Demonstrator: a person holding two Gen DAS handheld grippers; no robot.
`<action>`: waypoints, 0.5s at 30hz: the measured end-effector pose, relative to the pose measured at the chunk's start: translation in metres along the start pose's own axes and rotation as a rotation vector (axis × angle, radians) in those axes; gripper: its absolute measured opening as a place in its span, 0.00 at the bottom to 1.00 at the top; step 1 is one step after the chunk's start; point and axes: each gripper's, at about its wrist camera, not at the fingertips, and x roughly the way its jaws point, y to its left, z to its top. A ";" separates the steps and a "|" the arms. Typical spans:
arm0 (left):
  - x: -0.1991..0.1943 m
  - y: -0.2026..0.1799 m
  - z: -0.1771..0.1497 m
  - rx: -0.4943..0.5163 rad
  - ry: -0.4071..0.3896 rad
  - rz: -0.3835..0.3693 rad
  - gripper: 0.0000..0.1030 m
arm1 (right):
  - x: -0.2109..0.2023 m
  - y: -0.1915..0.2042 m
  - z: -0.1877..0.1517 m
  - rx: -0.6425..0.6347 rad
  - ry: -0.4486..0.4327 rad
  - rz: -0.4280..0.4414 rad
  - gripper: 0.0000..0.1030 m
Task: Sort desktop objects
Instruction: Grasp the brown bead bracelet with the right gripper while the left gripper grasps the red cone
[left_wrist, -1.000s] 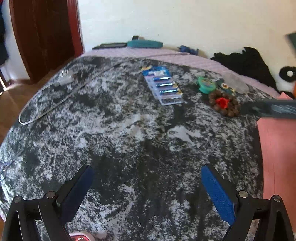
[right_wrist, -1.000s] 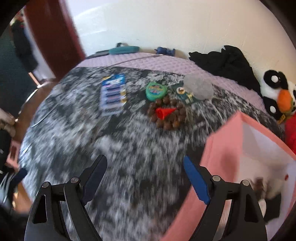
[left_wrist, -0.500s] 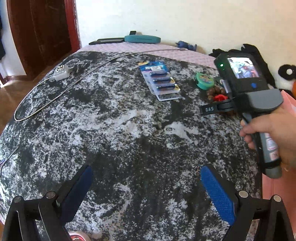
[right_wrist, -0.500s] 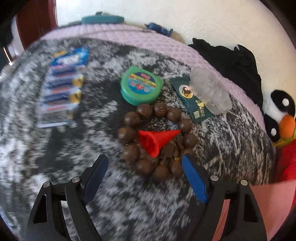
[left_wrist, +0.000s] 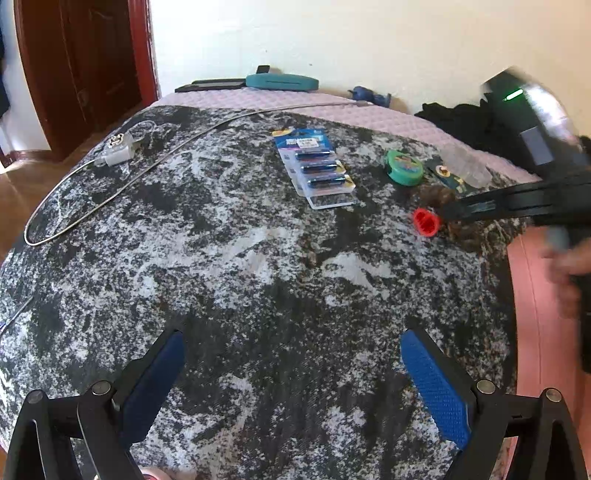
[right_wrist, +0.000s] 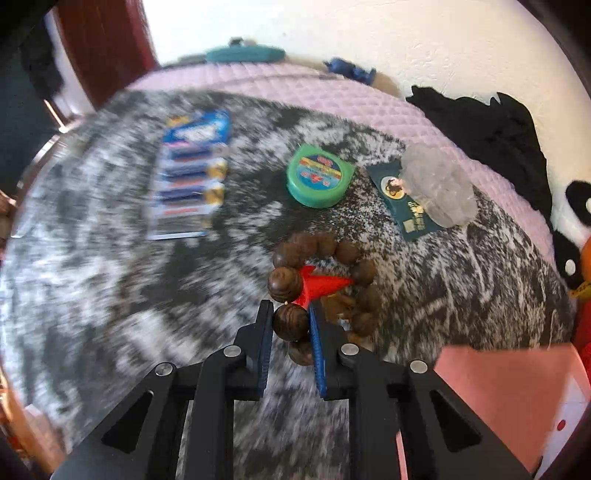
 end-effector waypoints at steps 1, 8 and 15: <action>0.001 -0.001 0.000 0.000 0.000 -0.001 0.94 | -0.014 -0.001 -0.004 0.000 -0.012 0.021 0.19; 0.021 -0.026 0.011 0.026 -0.008 -0.049 0.94 | -0.116 0.002 -0.044 -0.020 -0.126 0.137 0.19; 0.082 -0.095 0.061 0.196 0.032 -0.251 0.89 | -0.219 -0.037 -0.099 0.047 -0.309 0.231 0.19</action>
